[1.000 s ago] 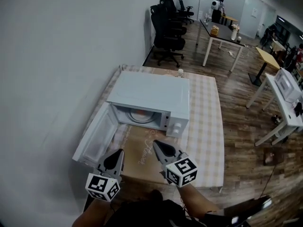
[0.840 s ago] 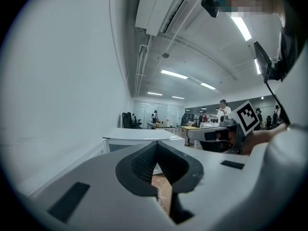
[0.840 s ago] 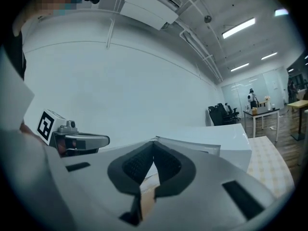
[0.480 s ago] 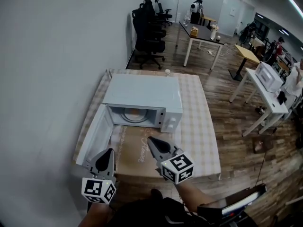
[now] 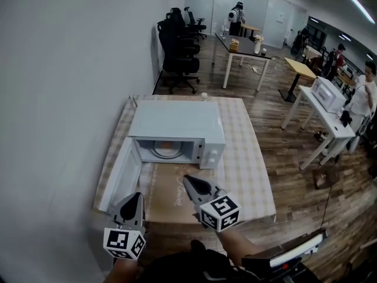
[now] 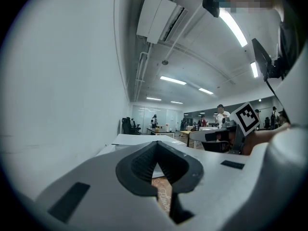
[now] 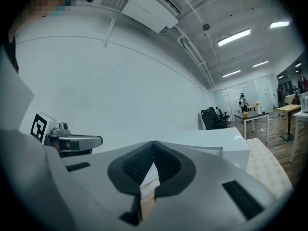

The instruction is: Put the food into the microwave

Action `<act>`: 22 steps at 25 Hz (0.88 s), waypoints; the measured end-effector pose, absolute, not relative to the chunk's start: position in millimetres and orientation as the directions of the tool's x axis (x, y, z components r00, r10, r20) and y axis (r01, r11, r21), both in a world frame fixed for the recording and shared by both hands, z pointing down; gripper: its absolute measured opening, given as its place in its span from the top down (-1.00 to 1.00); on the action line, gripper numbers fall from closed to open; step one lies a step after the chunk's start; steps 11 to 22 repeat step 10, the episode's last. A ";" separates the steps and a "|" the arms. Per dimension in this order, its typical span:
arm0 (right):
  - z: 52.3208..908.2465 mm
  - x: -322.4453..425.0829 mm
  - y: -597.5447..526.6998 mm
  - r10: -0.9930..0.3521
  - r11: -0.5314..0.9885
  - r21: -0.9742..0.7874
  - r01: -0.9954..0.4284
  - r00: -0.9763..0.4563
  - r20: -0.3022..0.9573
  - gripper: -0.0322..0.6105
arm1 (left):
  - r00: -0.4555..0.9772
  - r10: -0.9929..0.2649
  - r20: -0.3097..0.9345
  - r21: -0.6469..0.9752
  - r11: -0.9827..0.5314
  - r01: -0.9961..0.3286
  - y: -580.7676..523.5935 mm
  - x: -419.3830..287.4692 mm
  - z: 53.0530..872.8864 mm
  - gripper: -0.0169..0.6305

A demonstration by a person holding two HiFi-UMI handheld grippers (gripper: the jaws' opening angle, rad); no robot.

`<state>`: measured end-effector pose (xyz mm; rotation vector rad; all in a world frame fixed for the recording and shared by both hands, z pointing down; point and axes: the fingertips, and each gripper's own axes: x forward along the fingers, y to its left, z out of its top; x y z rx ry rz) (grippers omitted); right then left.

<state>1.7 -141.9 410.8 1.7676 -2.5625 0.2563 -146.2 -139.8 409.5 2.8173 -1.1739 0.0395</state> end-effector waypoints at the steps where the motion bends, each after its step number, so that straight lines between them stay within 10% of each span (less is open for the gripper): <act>1: 410.5 0.6 -141.6 -0.927 0.346 -0.123 -0.930 -0.359 0.108 0.87 | 0.706 -0.706 0.056 0.071 -0.702 -0.708 -139.5 -146.5 408.6 0.92; 22: 408.9 -7.5 -135.9 -0.926 0.353 -0.105 -0.930 -0.363 0.104 0.87 | 0.712 -0.701 0.052 0.077 -0.708 -0.702 -133.1 -153.7 409.1 0.92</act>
